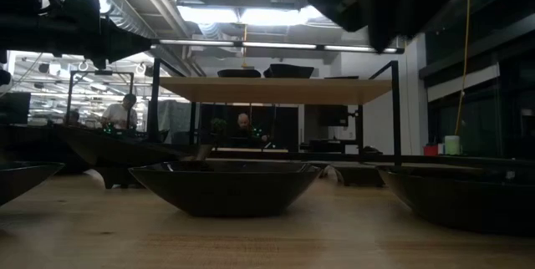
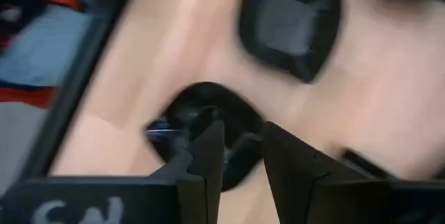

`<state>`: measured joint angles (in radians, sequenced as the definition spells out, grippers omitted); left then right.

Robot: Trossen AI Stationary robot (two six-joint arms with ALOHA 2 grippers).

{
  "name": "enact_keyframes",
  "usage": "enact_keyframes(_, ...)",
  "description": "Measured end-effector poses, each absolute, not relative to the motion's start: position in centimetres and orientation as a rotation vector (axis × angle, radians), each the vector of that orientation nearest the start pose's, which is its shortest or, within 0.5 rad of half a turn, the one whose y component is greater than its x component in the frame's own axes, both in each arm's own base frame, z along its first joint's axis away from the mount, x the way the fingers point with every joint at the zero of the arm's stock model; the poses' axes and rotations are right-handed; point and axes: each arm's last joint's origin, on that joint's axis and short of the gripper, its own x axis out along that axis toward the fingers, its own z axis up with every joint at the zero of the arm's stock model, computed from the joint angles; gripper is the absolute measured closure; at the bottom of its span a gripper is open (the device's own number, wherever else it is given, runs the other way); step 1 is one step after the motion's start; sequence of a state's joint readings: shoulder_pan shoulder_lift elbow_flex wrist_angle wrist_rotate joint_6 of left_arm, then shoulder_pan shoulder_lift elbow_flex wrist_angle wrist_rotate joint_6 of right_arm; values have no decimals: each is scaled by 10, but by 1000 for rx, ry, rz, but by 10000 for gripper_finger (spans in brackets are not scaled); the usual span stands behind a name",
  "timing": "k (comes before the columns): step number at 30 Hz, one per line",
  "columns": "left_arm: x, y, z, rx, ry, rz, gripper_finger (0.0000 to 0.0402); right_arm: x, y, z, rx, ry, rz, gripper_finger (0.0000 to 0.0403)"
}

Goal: Pick & Place Mini shaped plates
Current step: Stack the leaf-shaped plate on top of the leaf-shaped plate on the shelf

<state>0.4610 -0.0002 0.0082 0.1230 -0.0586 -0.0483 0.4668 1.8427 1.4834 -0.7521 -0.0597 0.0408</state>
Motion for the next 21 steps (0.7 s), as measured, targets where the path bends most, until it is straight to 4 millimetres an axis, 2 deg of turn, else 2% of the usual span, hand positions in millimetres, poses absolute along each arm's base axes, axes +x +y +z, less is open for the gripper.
enact_keyframes(4,85,44,178,-20,-143,516,315,337,187,242,-79,1132,420,305)
enact_keyframes(10,86,44,178,-21,-142,516,315,331,199,228,56,1160,224,305)
enact_keyframes(16,86,44,178,-20,-142,516,315,319,217,210,160,1150,202,305)
enact_keyframes(21,86,44,178,-21,-142,515,315,310,228,201,146,1137,238,305)
